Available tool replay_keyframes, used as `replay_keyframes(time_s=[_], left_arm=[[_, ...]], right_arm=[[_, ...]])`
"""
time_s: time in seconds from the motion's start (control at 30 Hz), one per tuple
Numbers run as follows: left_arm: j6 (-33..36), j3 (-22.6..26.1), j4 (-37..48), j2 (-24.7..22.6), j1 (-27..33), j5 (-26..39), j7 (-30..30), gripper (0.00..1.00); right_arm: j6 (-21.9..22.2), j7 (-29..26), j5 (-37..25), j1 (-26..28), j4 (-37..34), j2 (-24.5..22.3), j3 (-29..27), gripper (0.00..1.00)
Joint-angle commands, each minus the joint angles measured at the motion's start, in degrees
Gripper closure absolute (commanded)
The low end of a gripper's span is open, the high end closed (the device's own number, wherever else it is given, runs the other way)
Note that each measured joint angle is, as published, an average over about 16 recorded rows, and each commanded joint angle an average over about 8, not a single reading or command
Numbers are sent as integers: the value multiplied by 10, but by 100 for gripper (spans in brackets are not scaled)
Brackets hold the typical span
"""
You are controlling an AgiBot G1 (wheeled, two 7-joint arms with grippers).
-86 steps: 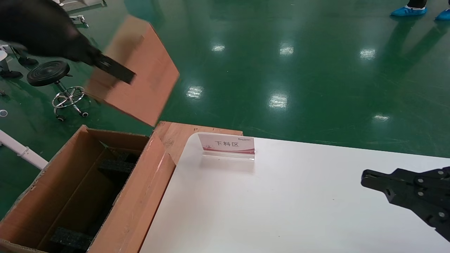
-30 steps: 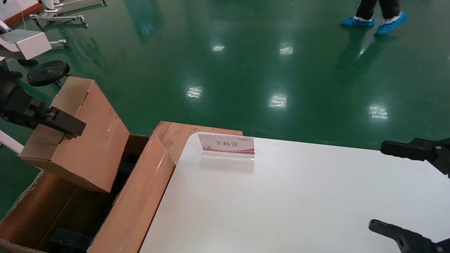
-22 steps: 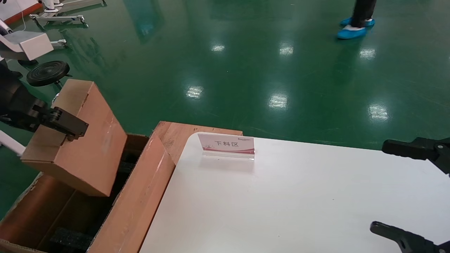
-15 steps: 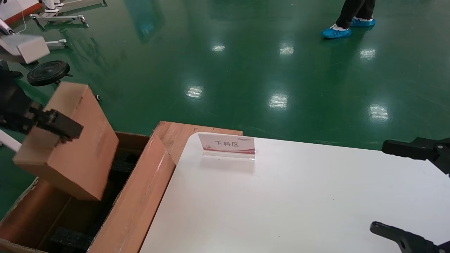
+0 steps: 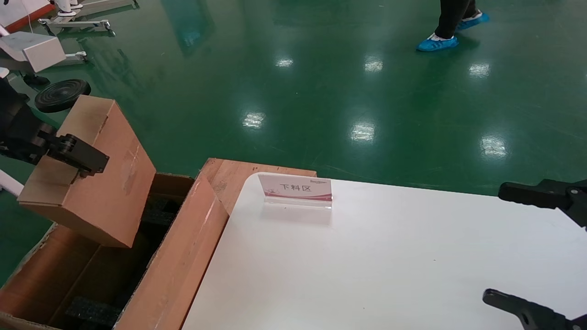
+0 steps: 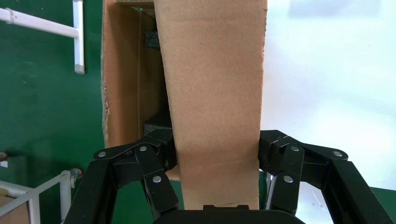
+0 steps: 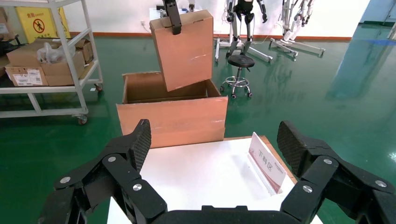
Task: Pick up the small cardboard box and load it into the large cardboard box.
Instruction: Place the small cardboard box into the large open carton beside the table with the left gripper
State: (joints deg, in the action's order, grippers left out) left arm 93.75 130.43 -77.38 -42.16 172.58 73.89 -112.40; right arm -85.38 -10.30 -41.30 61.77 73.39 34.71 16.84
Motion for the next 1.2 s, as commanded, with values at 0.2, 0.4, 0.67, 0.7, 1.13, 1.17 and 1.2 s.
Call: replay_keyframes(time_s=[0.2, 0.4, 0.67, 0.7, 1.13, 1.17, 1.2], left_arm=[[-15, -4, 15, -2, -23, 5, 0, 100], [-12, 4, 27, -6, -34, 13, -5, 100], [9, 73, 17, -30, 8, -5, -23, 100], [9, 82, 19, -34, 10, -9, -25, 100], [3, 90, 21, 6, 15, 0, 5, 100], [3, 84, 19, 14, 14, 5, 8, 100], [3, 79, 17, 22, 14, 10, 10, 100]], right_arm=[[0, 0, 0, 0, 0, 0, 0, 0], [0, 0, 0, 0, 0, 0, 0, 0], [0, 0, 0, 0, 0, 0, 1, 0], [0, 0, 0, 0, 0, 0, 1, 0], [0, 1, 1, 0, 0, 0, 1, 0], [0, 1, 1, 0, 0, 0, 1, 0], [0, 1, 1, 0, 0, 0, 1, 0]])
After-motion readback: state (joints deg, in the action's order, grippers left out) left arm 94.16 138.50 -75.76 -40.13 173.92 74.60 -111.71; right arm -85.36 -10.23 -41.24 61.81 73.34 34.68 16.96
